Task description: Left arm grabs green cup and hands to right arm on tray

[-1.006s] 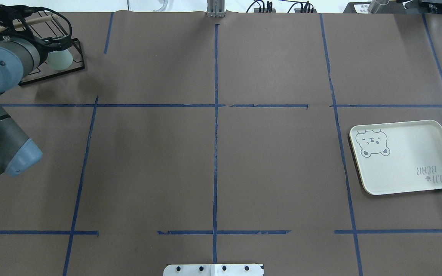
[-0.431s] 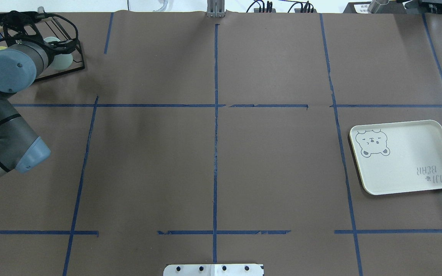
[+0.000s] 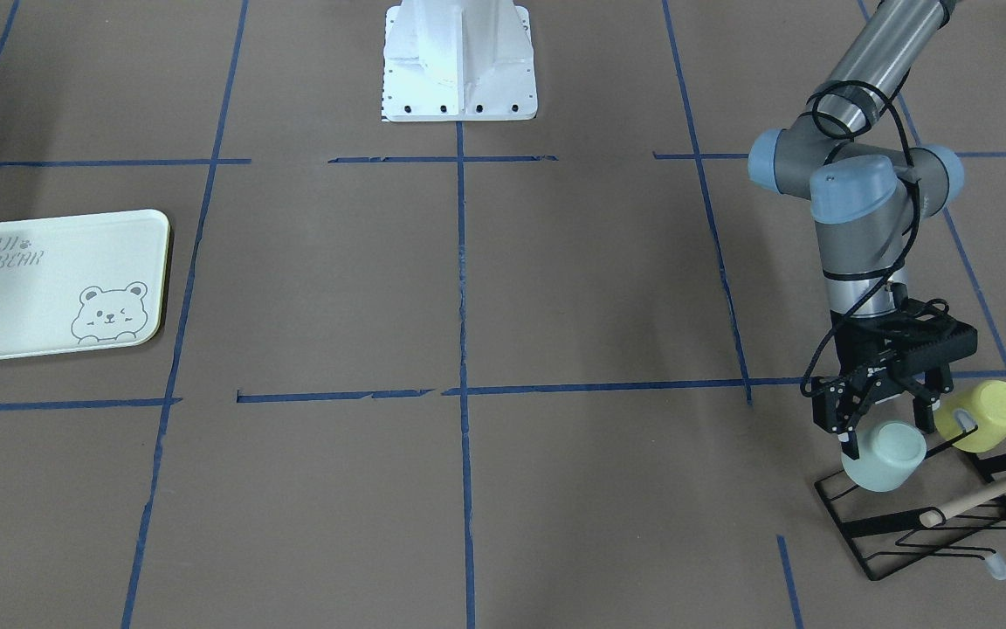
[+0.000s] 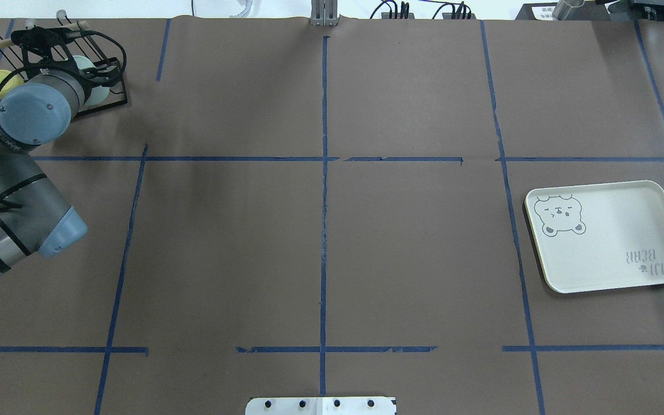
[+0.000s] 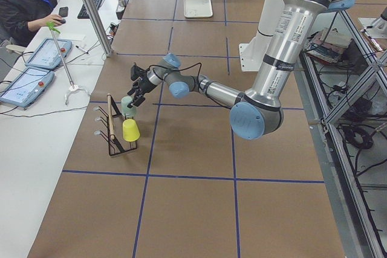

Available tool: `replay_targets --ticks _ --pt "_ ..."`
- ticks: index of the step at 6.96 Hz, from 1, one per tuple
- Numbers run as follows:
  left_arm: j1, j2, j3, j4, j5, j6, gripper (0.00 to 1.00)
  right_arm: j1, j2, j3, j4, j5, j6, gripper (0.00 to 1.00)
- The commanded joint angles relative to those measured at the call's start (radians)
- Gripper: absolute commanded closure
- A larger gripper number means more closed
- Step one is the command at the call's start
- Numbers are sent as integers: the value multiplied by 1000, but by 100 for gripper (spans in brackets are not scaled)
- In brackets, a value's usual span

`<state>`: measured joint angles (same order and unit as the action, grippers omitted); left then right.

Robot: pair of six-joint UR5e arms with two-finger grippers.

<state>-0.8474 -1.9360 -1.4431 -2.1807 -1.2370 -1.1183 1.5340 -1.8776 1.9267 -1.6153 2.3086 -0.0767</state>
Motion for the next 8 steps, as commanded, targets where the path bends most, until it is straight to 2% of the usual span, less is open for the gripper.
replay_targets --ticks 1,3,8 --pt "1 -1 21 -19 1 0 0 0 0 0 0 0 0 0" --pt "1 -5 66 -73 1 6 0 0 0 0 0 0 0 0" --pt "-33 -17 59 -79 19 21 0 0 -2 0 0 0 0 0"
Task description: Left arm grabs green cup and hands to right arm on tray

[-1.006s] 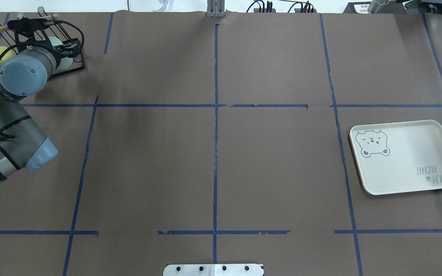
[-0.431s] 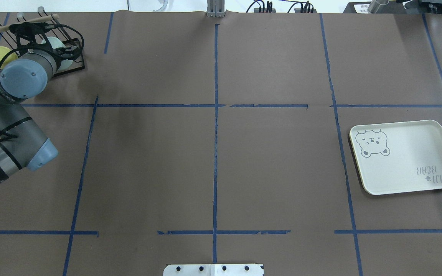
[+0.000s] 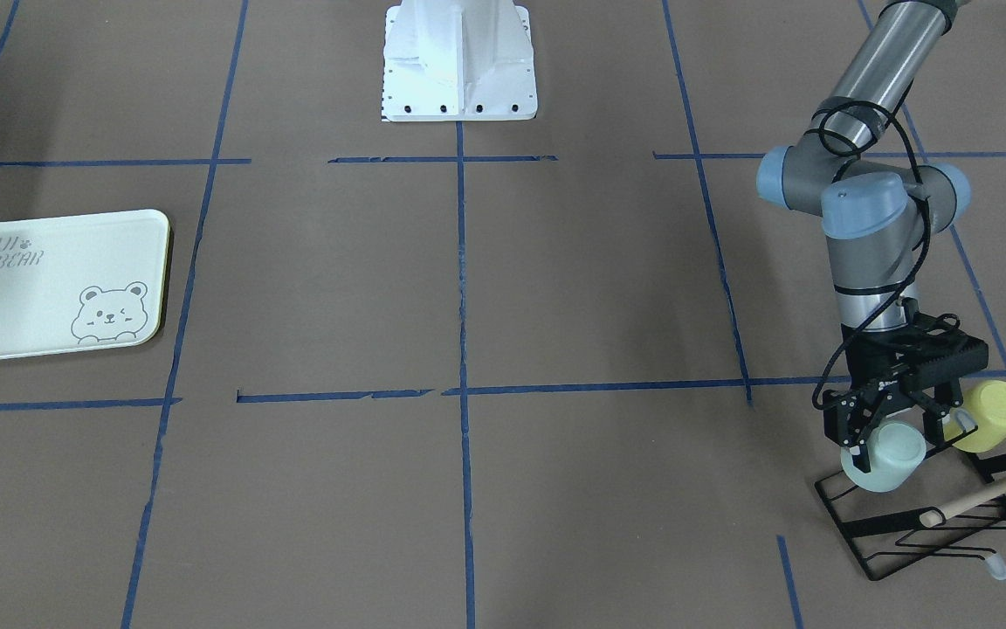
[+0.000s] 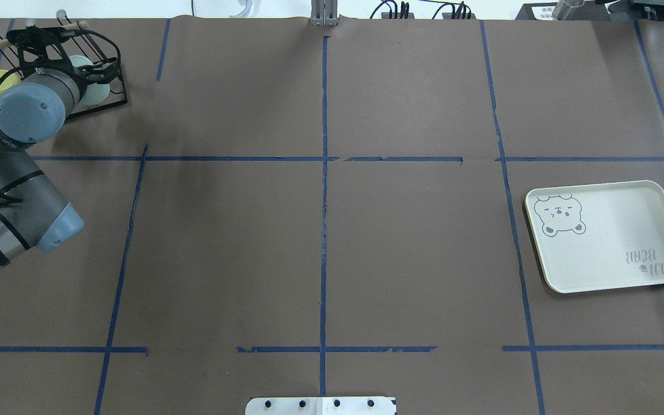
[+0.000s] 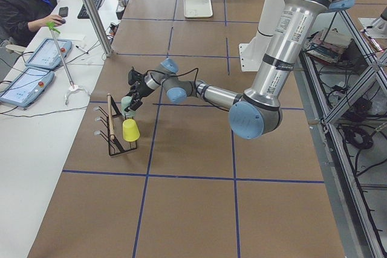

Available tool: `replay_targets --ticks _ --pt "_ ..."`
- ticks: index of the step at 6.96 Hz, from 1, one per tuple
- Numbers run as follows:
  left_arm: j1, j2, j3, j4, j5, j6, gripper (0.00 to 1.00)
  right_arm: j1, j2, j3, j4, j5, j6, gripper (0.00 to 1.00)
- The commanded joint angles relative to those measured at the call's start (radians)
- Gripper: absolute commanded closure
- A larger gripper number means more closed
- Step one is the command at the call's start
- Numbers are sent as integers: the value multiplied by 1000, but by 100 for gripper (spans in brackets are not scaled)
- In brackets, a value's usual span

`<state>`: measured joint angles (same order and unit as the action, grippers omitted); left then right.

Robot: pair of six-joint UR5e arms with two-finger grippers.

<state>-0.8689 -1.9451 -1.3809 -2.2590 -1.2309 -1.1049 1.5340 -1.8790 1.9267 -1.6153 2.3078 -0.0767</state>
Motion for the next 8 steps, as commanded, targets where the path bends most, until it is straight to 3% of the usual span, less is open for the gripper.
replay_targets --ticks 1,7,8 --pt "-12 -8 -3 -1 22 8 0 0 0 -2 0 1 0 0" --pt "11 -6 20 -1 22 4 0 0 0 -5 0 -1 -2 0" --pt "11 -6 19 -1 22 5 5 0 0 -5 0 -1 -2 0"
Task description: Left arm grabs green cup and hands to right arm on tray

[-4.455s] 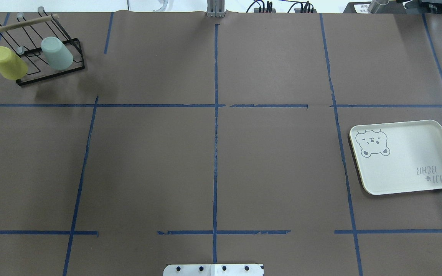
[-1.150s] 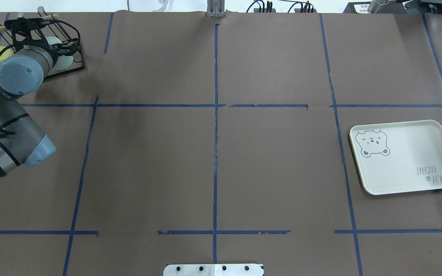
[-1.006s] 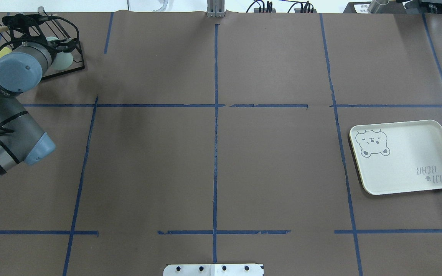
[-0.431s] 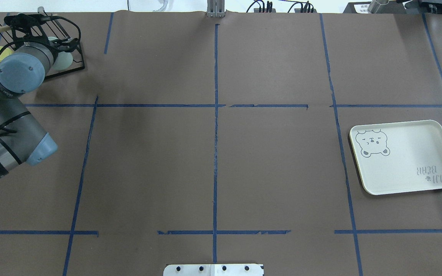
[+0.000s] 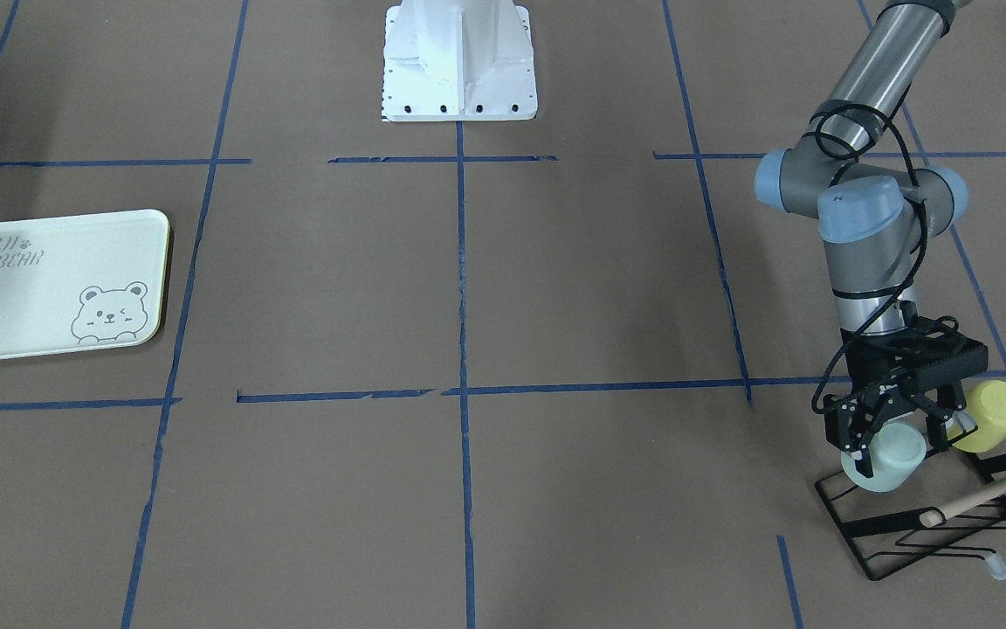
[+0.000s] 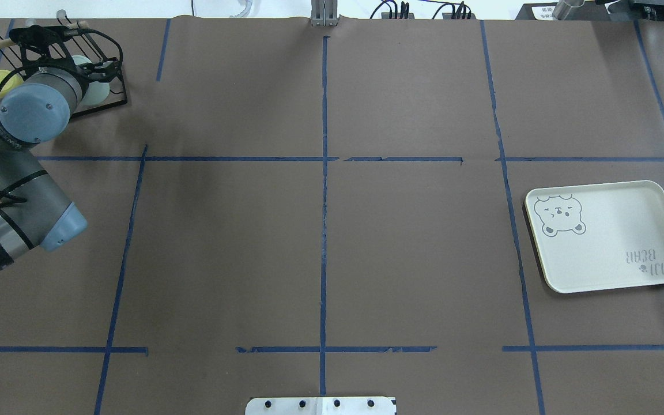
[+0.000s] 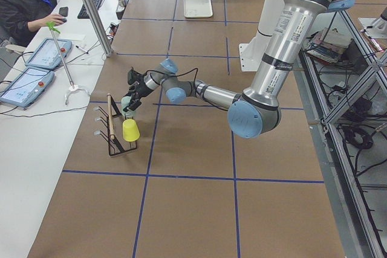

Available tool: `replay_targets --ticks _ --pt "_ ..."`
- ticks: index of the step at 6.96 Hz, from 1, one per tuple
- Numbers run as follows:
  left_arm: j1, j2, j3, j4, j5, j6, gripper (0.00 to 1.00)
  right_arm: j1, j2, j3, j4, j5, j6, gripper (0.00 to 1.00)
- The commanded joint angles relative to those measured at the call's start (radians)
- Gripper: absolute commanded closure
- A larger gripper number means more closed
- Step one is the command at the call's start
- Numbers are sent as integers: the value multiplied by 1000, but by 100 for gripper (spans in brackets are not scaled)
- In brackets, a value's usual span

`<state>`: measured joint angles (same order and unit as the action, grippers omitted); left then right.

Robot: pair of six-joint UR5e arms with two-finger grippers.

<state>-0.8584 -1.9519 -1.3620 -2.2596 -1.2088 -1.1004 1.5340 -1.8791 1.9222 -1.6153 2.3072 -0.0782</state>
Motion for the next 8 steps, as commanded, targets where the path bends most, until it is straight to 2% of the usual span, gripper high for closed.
replay_targets --ticks 1,2,3,6,8 --pt "1 -1 -5 -14 0 -1 34 0 0 0 0 0 0 0" --pt "1 -1 -5 -56 0 -1 62 0 0 0 0 0 0 0" --pt "-2 -1 -9 -72 0 -1 71 0 0 0 0 0 0 0" --pt "-28 14 -87 -71 2 4 70 0 0 -2 -2 1 0 0" --pt "-42 97 -191 -66 11 4 70 0 0 -2 0 1 2 0"
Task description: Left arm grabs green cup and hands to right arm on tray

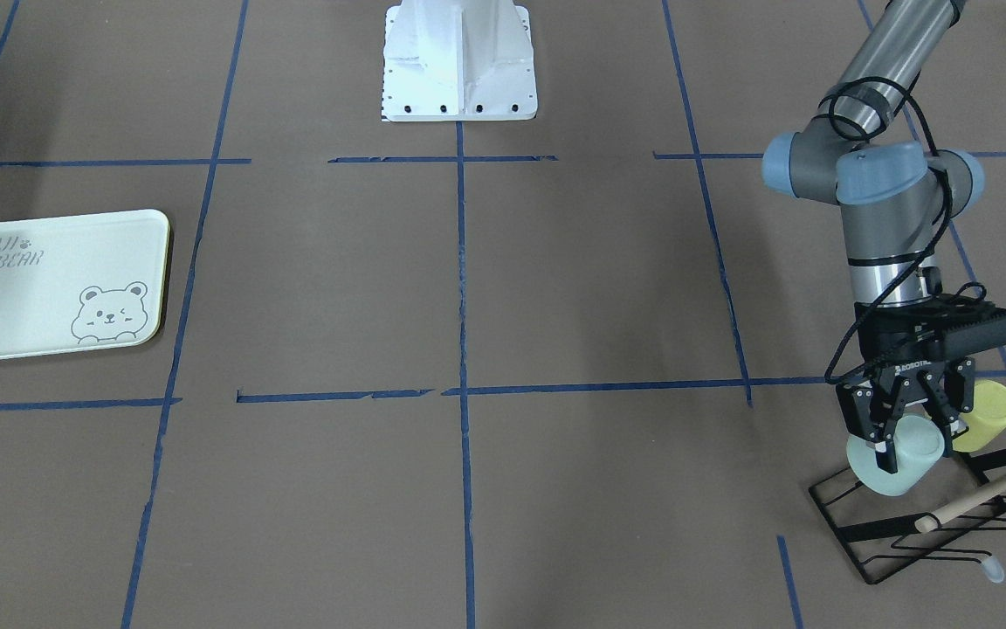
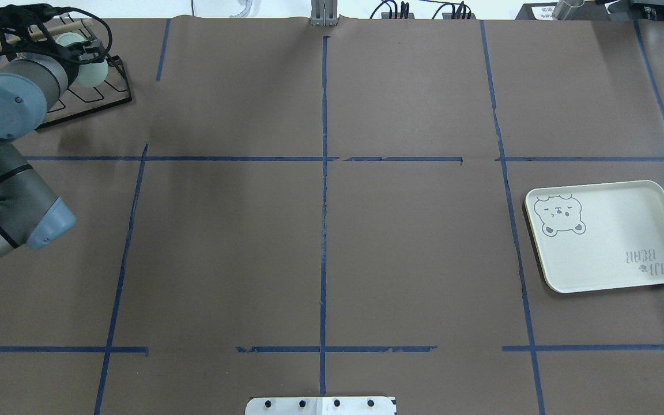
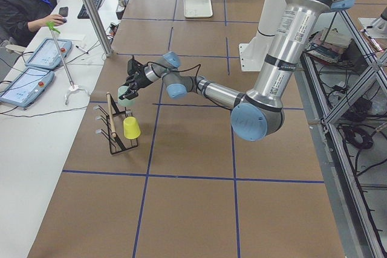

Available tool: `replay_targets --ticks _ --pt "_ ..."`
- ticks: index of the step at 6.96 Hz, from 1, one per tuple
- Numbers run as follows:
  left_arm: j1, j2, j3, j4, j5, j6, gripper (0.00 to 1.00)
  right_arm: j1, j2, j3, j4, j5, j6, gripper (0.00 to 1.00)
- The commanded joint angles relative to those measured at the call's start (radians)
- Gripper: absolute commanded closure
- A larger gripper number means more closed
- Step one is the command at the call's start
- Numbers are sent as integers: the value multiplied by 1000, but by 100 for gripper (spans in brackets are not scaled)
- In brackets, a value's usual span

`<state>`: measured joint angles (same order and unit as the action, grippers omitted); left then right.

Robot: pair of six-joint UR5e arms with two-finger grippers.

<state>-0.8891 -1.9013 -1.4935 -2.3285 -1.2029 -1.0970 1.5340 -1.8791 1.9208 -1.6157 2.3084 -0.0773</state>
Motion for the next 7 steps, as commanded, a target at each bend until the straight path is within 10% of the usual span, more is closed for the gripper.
replay_targets --ticks 1,7 --pt "-22 66 -101 5 5 0 70 0 0 0 0 0 1 0" --pt "93 15 -205 -2 -10 -362 70 -104 96 10 382 131 436 0"
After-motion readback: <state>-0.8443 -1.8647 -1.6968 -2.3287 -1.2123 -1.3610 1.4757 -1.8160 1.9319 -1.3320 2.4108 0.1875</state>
